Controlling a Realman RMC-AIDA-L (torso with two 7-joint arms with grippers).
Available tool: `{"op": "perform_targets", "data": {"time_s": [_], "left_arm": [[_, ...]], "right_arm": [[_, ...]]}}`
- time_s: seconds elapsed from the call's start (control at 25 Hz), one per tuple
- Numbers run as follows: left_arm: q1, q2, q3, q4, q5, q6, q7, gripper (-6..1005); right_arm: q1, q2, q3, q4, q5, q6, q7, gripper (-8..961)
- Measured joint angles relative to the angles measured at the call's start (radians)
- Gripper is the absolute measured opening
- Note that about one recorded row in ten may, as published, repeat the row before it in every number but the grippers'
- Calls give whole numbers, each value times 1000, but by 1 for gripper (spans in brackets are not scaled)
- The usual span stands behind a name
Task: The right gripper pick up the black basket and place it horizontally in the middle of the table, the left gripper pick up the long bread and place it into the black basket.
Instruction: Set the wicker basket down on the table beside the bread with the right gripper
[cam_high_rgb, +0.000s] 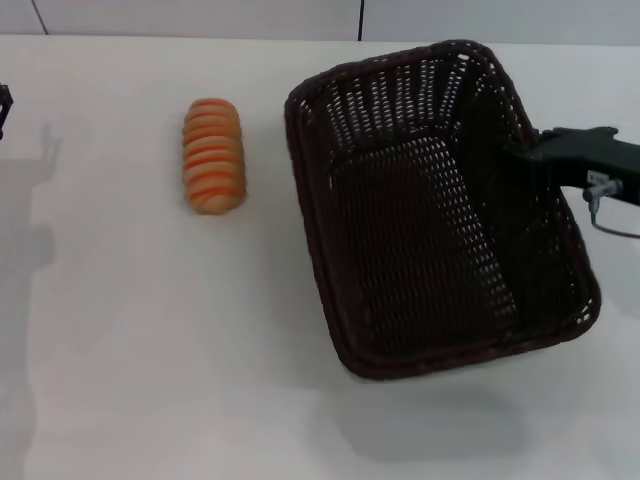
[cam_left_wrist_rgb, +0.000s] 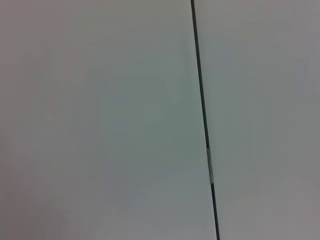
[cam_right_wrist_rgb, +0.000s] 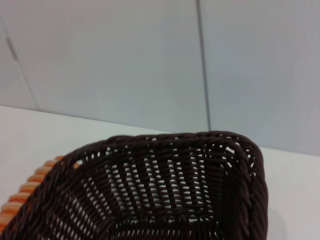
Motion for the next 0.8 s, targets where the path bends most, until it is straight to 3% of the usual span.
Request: {"op": "perform_targets", "data": {"time_s": [0.16,0.32,0.48,0.52,0.8], "left_arm": [[-1,0,0,0,0,-1,0,822],[-2,-1,2,0,0,-1,-4,820],[-2,-1,4,0,0,-1,-29,817],[0,-1,5,0,0,-1,-49,817],[4,0,0,0,0,-1,-62,813]], "right_arm": [[20,-3,86,-35,145,-151,-145,290],[123,-3,297,13,334,-472,-297,255],[187,-3,386,41,345,-618,-303,222],[222,-8,424,54,345,-698,-305,217],[327,-30,501,97,346,-894,-304,202]]}}
